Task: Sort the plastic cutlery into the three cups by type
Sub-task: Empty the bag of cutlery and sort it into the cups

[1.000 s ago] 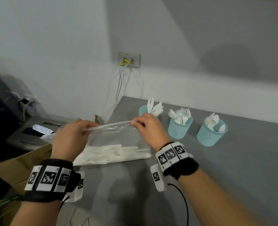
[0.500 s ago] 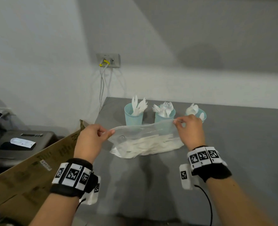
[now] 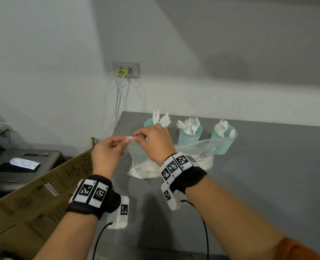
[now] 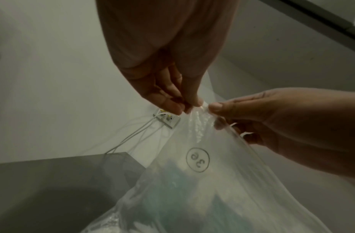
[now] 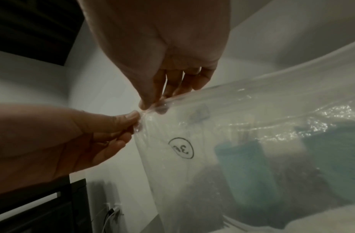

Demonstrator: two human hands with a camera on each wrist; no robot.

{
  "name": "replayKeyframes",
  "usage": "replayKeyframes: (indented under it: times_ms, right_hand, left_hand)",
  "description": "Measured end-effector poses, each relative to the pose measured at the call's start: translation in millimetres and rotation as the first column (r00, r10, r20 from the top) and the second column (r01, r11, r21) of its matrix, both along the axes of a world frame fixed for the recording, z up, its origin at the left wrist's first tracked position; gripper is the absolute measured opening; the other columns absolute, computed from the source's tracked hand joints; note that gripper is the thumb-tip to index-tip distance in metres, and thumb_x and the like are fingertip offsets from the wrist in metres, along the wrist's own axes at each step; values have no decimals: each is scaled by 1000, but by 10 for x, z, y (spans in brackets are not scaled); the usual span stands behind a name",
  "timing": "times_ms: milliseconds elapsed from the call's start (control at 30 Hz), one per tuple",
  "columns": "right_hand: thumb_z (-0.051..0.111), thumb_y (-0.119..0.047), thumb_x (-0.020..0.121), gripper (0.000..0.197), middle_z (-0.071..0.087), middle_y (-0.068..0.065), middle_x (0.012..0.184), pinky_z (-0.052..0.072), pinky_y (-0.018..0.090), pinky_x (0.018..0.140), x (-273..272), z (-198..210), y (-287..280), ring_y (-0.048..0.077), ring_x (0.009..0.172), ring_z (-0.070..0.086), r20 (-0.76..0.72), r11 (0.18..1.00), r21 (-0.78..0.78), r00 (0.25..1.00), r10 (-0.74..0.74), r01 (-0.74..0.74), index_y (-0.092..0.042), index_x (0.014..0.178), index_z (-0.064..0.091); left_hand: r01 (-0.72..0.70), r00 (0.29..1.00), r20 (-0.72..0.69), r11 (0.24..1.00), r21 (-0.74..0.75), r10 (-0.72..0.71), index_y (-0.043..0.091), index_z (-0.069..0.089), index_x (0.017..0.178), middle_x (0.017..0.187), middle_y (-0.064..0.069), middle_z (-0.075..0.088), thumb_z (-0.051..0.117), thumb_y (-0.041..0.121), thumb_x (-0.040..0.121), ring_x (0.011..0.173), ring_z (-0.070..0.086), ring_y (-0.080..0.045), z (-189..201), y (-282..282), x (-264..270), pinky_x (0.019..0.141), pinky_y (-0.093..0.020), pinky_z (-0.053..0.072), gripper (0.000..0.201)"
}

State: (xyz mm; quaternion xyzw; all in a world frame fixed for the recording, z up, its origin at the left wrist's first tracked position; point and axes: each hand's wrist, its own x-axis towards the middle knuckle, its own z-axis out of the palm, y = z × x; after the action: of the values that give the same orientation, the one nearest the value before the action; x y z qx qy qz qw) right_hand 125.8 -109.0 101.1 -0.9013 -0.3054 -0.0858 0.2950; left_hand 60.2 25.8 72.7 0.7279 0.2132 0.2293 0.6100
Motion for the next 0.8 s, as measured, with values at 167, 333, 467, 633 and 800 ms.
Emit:
replayKeyframes:
  times_ms: [167,333,467,633,800]
  right_hand:
    - [53,-45,92,23,64,-8,94,28,33,88,13,-10,48,17,100,50,35,999,-5,999,32,-32,-31,100,69]
    - [53,-39,93,17,65,-11,101,26,34,90,51,-32,-76,16,103,48,48,998,-52,998,-39,42,-28,94,65]
    - [53,-40,92,15,66,-14,104,26,35,88,224,-87,-720,18,104,49,43,969,-87,972,-230,233,-31,91,66]
    - [55,-33,92,14,68,-6,105,28,36,89,334,-186,-1680,25,105,48,41,844,-78,848,-529,531,-26,91,67]
    - [56,-30,93,14,67,3,100,43,39,83,333,-262,-1976,30,97,56,-50,740,16,739,-671,673,-19,93,65]
  left_hand:
    - [51,999,17,998,-27,-50,23,67,82,84,-7,71,67,16,87,82,68,-22,-9,1,55,82,-34,56,8]
    - [-9,1000,20,997,80,8,29,60,81,85,-3,67,61,16,91,76,64,-16,-82,58,116,86,-41,56,16]
    - [-78,996,46,995,65,76,31,55,79,83,2,61,58,14,93,75,59,-14,-70,196,160,87,-46,55,23]
    - [-78,996,40,995,69,75,32,53,78,94,-4,62,56,14,94,88,58,-19,-66,264,224,86,-42,55,24]
    - [-67,997,40,997,29,65,29,52,83,100,-9,62,54,16,95,94,59,-21,-80,218,248,86,-44,55,17]
